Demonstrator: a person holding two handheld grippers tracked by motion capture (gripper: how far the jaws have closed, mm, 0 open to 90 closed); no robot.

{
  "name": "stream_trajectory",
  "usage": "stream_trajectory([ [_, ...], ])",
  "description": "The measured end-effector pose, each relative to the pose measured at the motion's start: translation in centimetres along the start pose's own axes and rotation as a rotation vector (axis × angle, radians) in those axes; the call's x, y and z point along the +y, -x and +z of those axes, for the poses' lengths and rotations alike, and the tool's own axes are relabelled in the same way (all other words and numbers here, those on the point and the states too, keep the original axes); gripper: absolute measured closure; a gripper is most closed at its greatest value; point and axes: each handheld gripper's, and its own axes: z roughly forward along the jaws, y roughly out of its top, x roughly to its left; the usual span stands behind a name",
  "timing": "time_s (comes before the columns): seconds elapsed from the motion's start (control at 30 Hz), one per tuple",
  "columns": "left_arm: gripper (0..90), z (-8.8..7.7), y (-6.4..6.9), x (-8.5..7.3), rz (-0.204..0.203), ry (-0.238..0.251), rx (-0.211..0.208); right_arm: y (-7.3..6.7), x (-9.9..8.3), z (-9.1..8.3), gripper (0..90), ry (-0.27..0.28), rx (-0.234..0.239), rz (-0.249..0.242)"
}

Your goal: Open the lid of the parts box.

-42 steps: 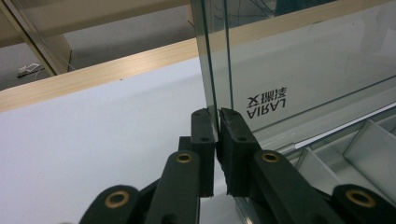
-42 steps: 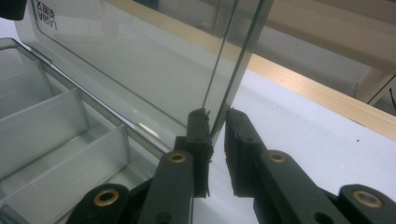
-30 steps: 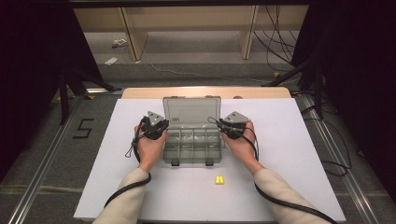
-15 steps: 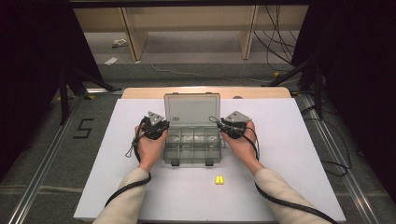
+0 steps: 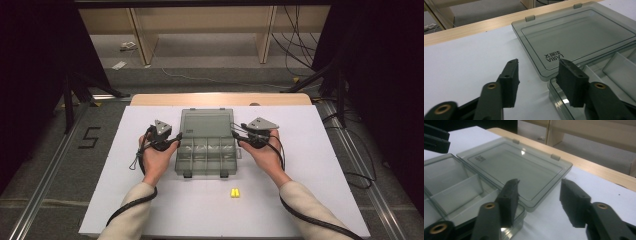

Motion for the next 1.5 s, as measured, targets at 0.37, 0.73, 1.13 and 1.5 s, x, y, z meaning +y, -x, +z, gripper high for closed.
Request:
stream_trajectory([
  [0.37, 15.6, -3.8, 0.4, 0.4, -0.039, 0.059, -0.109, -1.3, -0.2, -3.5, 32.2, 0.005, 0.139, -0.028],
  [0.73, 0.0, -8.1, 2.1, -1.9, 0.010, 0.063, -0.166, -3.6, -2.0, -7.9, 29.5, -0.006, 0.299, -0.081],
  [1.13, 0.0, -11.3, 3.4, -4.7, 0.051, 0.086, -0.202, -4.6, -4.7, -11.0, 29.5, -0.041, 0.349, -0.101],
  [1.5, 0.0, -11.2, 3.2, -4.8, 0.053, 0.087, -0.202, -5.0, -5.1, -10.9, 30.4, -0.057, 0.375, -0.095],
])
